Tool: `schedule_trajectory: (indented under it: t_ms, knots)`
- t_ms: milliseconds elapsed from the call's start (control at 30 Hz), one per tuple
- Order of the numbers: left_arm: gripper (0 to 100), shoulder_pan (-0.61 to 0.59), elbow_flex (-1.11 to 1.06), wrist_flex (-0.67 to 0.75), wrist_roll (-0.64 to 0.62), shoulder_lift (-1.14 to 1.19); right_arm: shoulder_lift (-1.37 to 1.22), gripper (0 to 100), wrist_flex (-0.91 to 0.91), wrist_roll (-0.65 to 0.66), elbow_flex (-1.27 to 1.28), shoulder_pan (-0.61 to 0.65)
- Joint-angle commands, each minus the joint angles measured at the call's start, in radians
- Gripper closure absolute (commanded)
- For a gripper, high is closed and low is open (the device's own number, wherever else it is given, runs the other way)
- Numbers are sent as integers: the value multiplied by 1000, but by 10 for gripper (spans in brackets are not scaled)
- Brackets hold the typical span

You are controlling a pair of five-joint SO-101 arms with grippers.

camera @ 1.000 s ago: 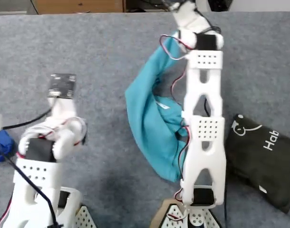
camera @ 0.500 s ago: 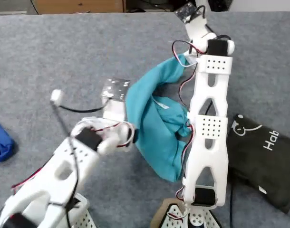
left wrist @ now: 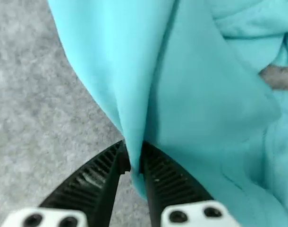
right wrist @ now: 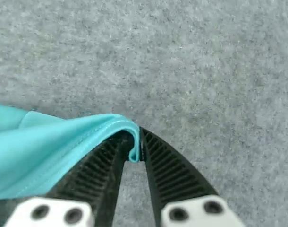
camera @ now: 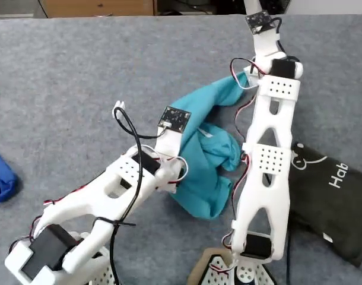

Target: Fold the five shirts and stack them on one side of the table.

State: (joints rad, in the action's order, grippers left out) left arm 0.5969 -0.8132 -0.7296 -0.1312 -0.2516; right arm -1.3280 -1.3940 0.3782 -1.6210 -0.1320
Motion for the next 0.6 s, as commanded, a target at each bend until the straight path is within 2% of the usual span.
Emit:
schedule_trajectory:
  t_ms: [0, 100, 300, 400, 567]
  knots:
    - [981, -54, 28, 23, -3, 4, 4, 994, 23, -8, -45, -15]
    - [981, -190, 49, 23, 0, 1, 4, 994, 23, -8, -45, -15]
    - [981, -466, 204, 23, 120, 12, 4, 994, 23, -6, -45, -13]
    - [980, -548, 278, 31, 141, 15, 4, 994, 23, -6, -45, -13]
    - [976, -603, 388, 29, 163, 128, 2, 994, 21, -3, -44, -1]
